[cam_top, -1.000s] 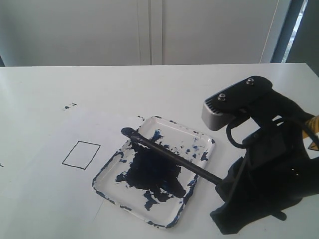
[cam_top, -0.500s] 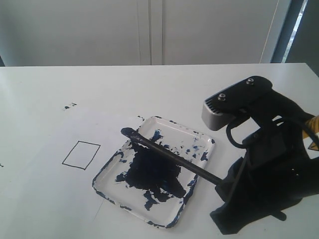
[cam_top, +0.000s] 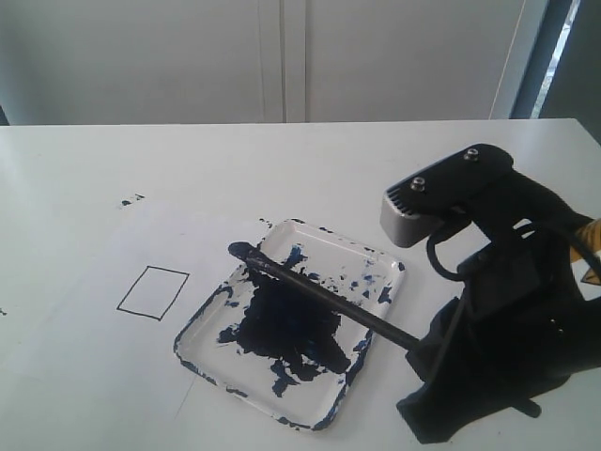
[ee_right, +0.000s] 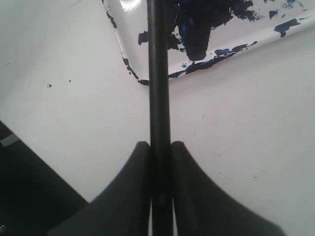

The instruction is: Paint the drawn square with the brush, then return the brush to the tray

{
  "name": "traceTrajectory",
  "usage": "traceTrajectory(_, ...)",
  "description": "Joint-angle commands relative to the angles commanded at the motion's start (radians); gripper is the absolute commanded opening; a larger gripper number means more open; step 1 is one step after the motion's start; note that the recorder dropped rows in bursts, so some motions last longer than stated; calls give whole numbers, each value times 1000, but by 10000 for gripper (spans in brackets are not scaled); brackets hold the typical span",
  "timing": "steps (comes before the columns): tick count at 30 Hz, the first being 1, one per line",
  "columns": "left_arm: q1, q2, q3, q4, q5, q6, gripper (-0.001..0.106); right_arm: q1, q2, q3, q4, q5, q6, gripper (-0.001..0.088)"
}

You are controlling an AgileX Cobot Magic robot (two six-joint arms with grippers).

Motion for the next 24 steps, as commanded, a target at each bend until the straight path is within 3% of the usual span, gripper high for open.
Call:
traceTrajectory(3, -42, 0, -9, -186, 121, 213, 0, 0, 0, 0, -2, 7, 0, 0)
traceTrajectory(9, -62, 9, -9, -350, 197, 333, 0, 0, 0, 0, -2, 10, 0, 0)
traceTrajectory(16, -62, 114, -9, -455, 78, 434, 0, 0, 2, 0, 5, -20, -10, 0)
traceTrajectory(20, -62, 207, -9, -558, 5, 609, 0, 0, 4, 0, 5, -30, -109, 0)
traceTrajectory(24, -62, 286, 7, -570, -83, 678, 40, 0, 70, -14, 21, -28, -202, 0)
